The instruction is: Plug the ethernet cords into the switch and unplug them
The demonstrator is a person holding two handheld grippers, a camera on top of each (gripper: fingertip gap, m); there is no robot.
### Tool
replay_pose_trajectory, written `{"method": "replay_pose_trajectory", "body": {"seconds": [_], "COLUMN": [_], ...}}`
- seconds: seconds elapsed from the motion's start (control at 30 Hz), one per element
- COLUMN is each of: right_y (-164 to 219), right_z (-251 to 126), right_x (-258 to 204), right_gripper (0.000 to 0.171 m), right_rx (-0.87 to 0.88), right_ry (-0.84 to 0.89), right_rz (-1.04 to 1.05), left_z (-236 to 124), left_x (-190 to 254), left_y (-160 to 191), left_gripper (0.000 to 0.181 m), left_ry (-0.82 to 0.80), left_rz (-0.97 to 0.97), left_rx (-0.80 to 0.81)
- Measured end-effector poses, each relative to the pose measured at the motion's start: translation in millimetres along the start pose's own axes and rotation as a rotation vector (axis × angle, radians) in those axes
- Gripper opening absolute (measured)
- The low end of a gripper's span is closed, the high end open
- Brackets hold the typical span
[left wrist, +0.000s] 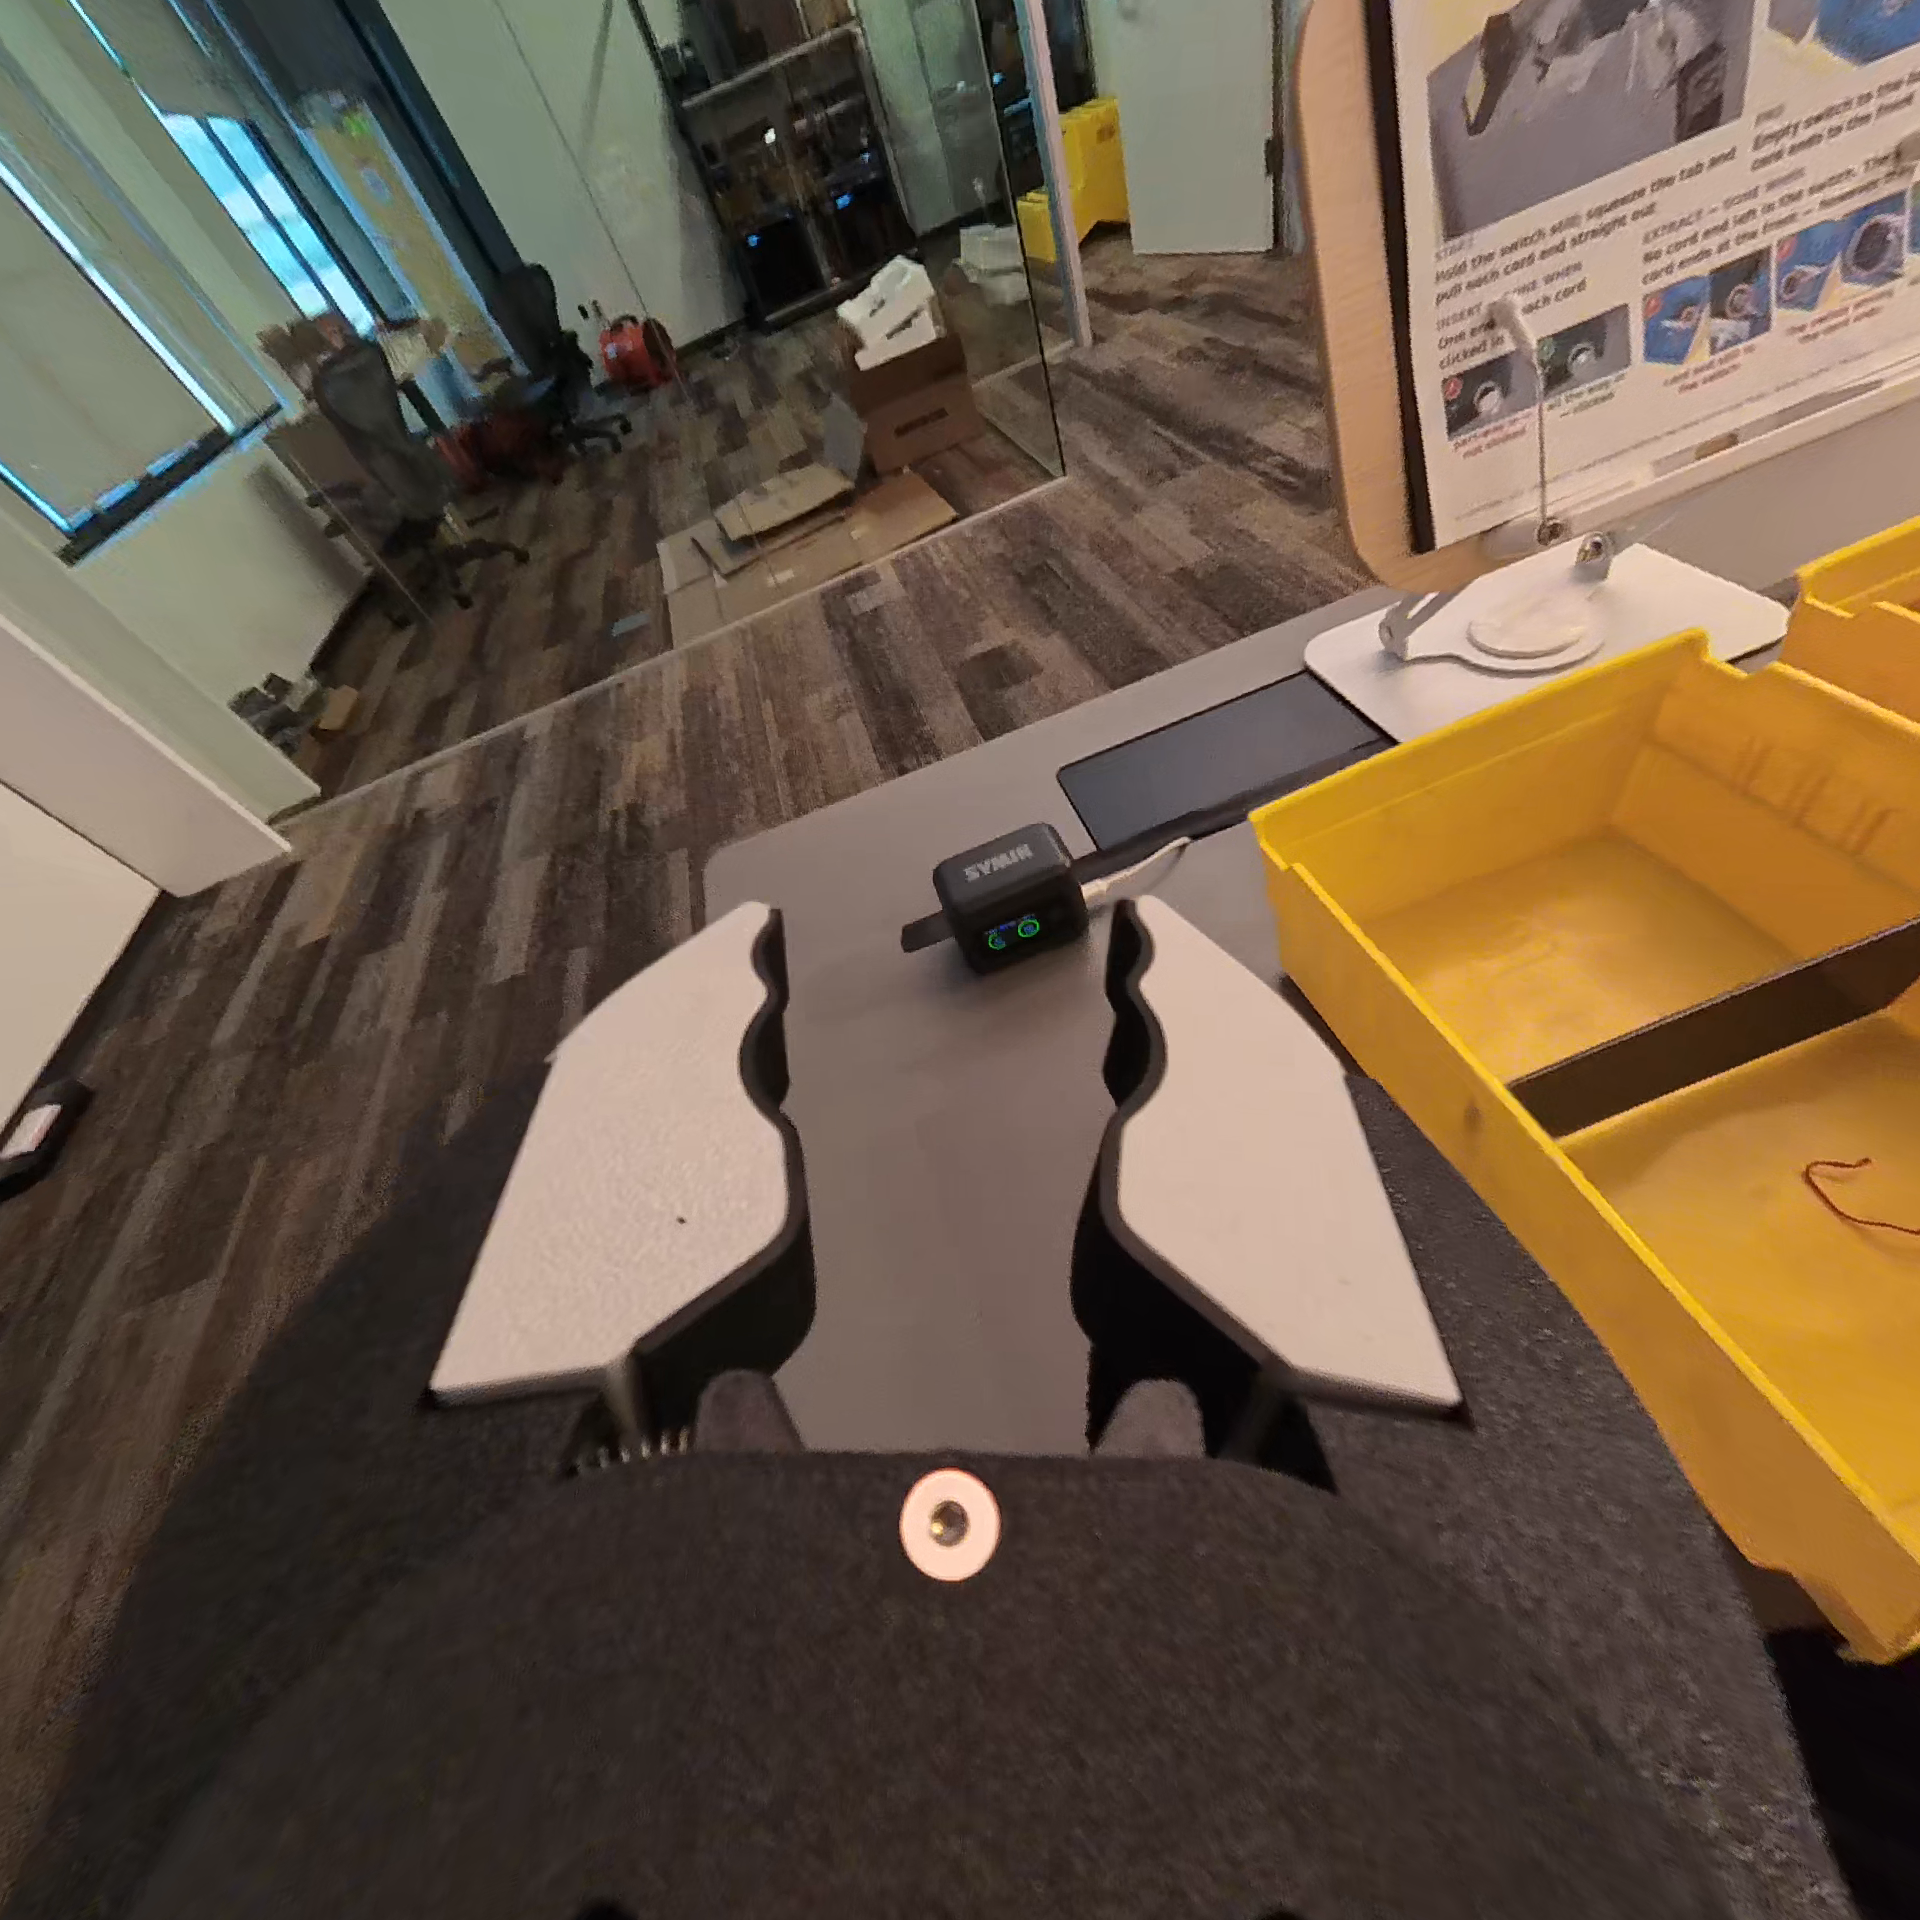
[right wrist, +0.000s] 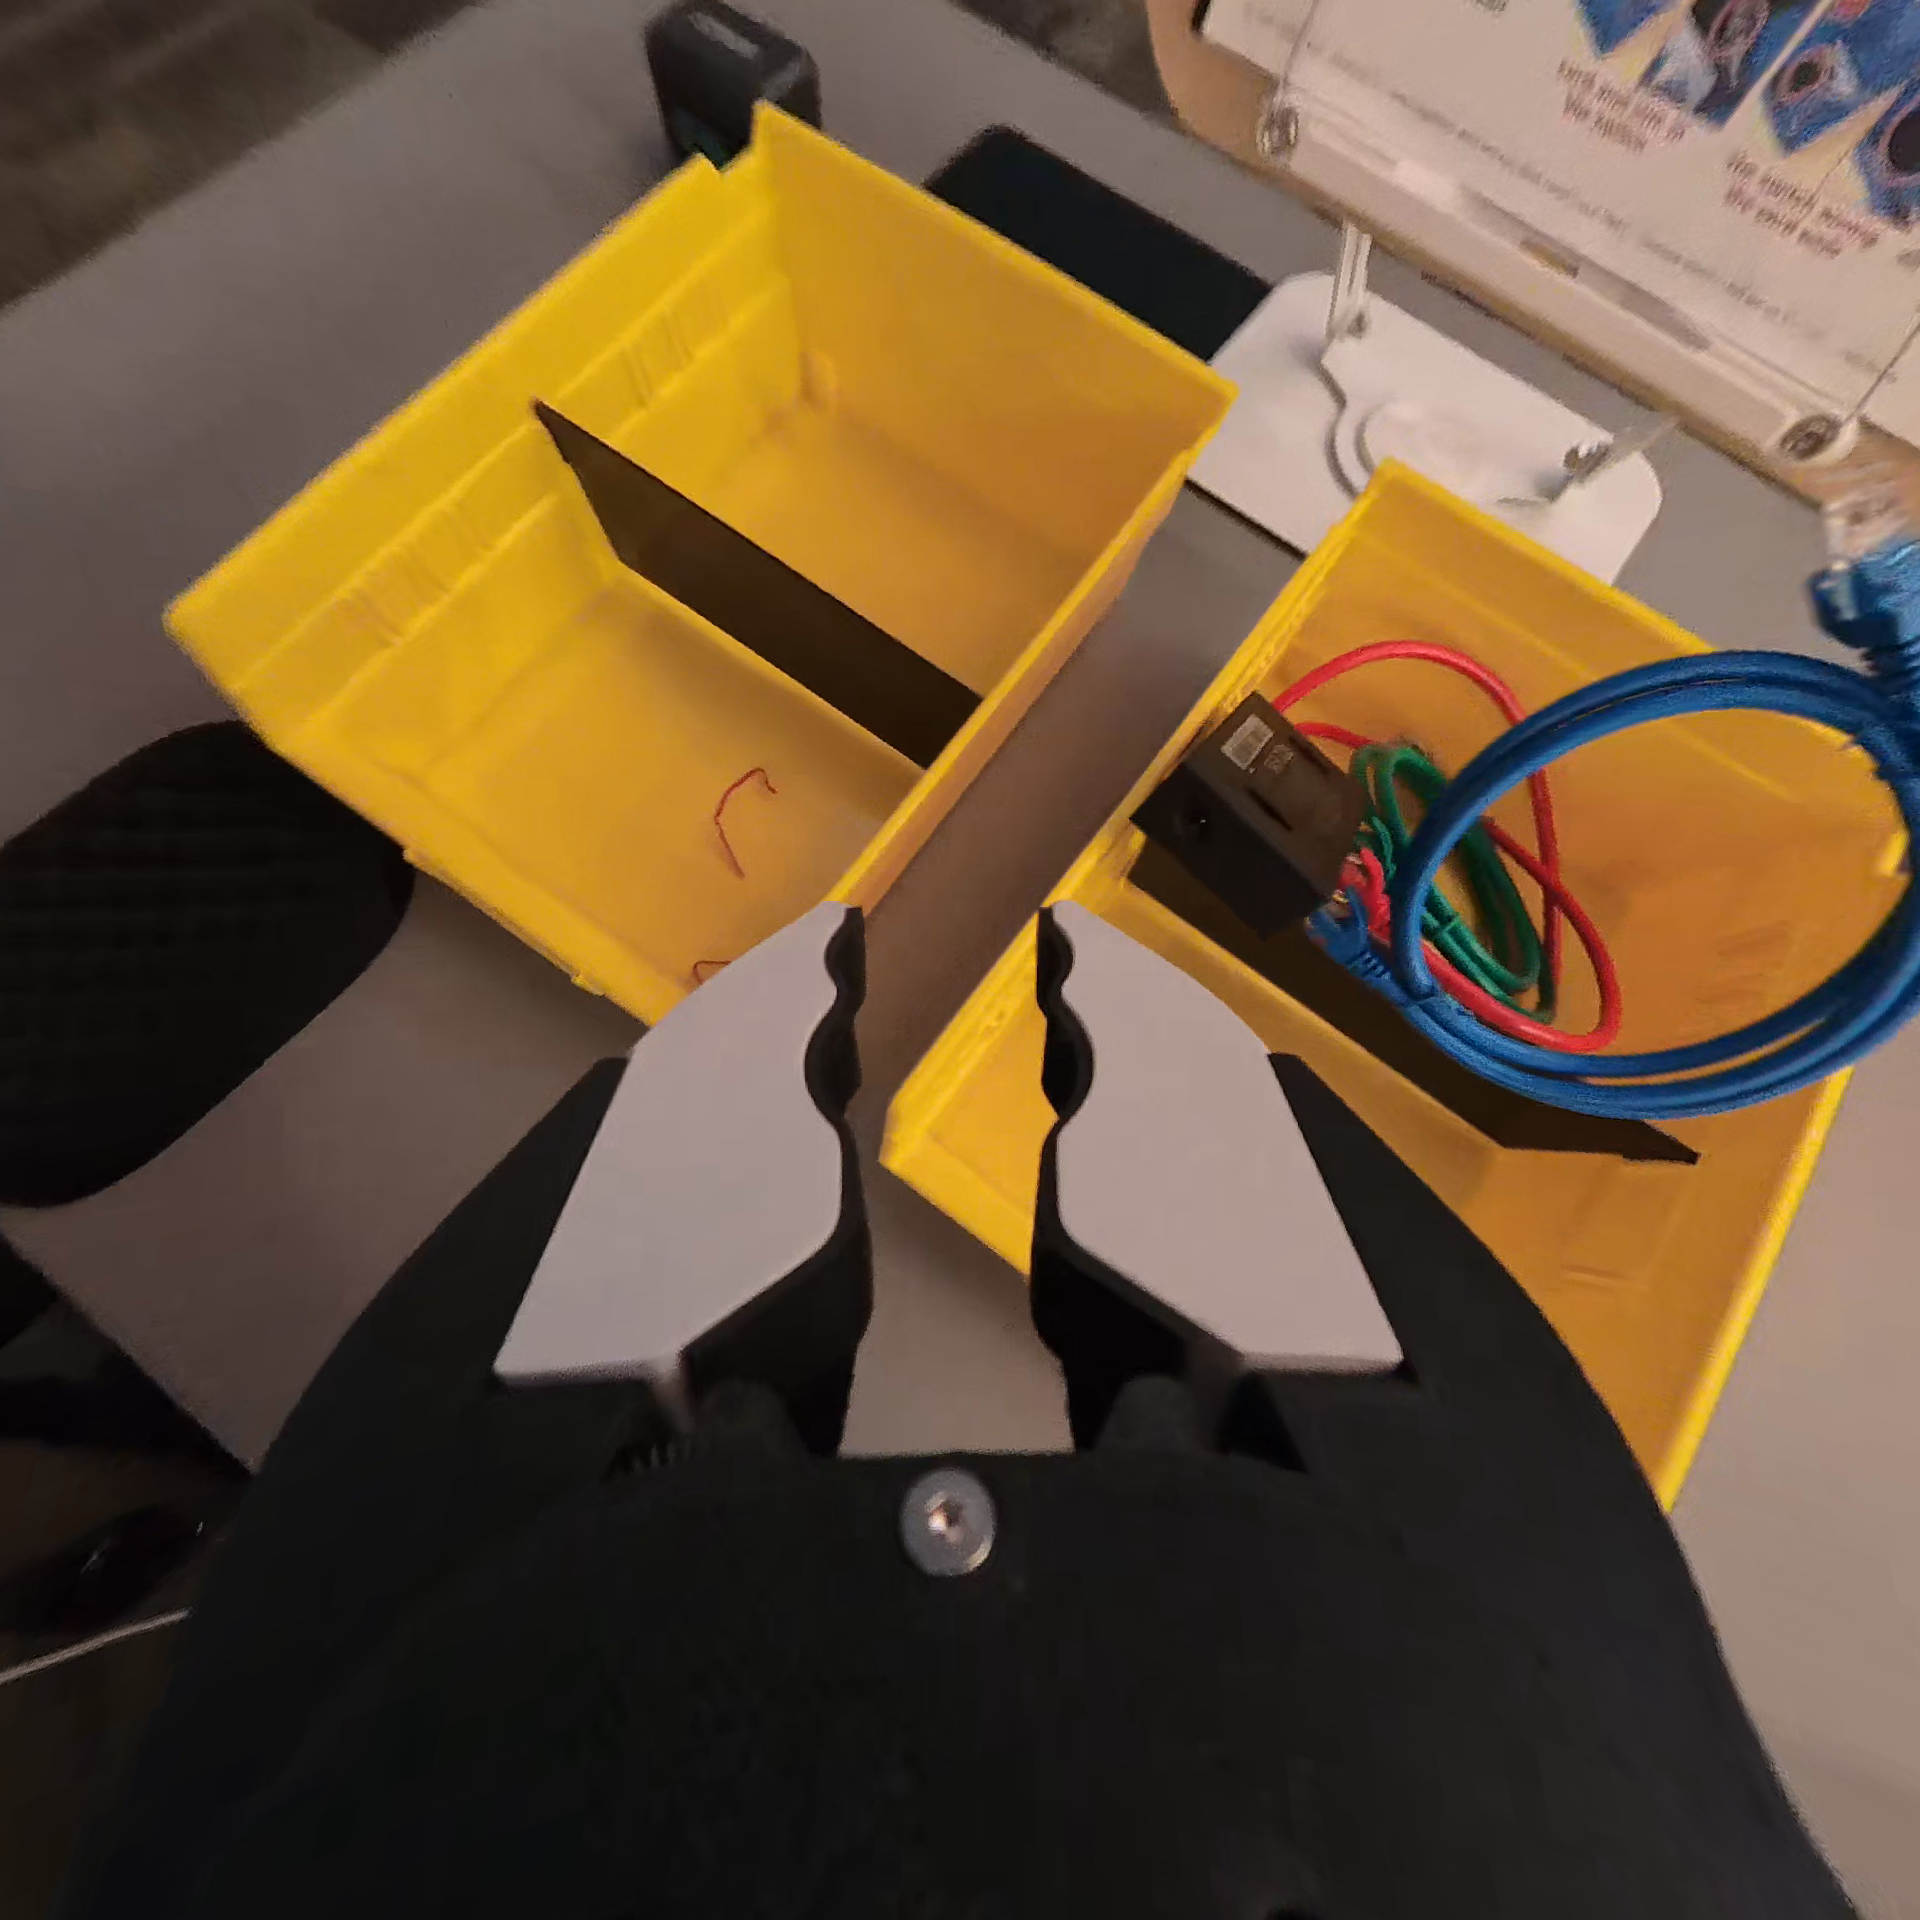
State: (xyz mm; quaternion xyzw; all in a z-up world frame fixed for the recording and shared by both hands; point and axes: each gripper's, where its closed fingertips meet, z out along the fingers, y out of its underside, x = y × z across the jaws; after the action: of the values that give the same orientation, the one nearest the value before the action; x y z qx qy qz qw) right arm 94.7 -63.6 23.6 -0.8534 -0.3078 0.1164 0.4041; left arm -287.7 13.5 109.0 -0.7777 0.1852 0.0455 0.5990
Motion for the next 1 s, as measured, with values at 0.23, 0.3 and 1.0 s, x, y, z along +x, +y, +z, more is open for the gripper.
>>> {"method": "replay_pose_trajectory", "body": {"seconds": [0.23,0.3,1.0], "right_y": [-12,-12,8], "right_z": [52,60,96], "right_x": [-11,-8,6], "right_gripper": [0.039,0.040,0.038], "right_rx": [-0.138,-0.177,-0.419], "right_ry": [0.079,0.123,0.154], "right_rz": [0.119,0.128,0.259], "left_z": [0,-2,-23], "left_x": [-12,-11,-28], "left_y": [8,11,7], "left_gripper": [0.059,0.059,0.056], "left_ry": [-0.059,-0.029,-0.006], "left_rz": [0.054,0.036,-0.039], "left_rx": [-0.038,-0.040,0.033]}}
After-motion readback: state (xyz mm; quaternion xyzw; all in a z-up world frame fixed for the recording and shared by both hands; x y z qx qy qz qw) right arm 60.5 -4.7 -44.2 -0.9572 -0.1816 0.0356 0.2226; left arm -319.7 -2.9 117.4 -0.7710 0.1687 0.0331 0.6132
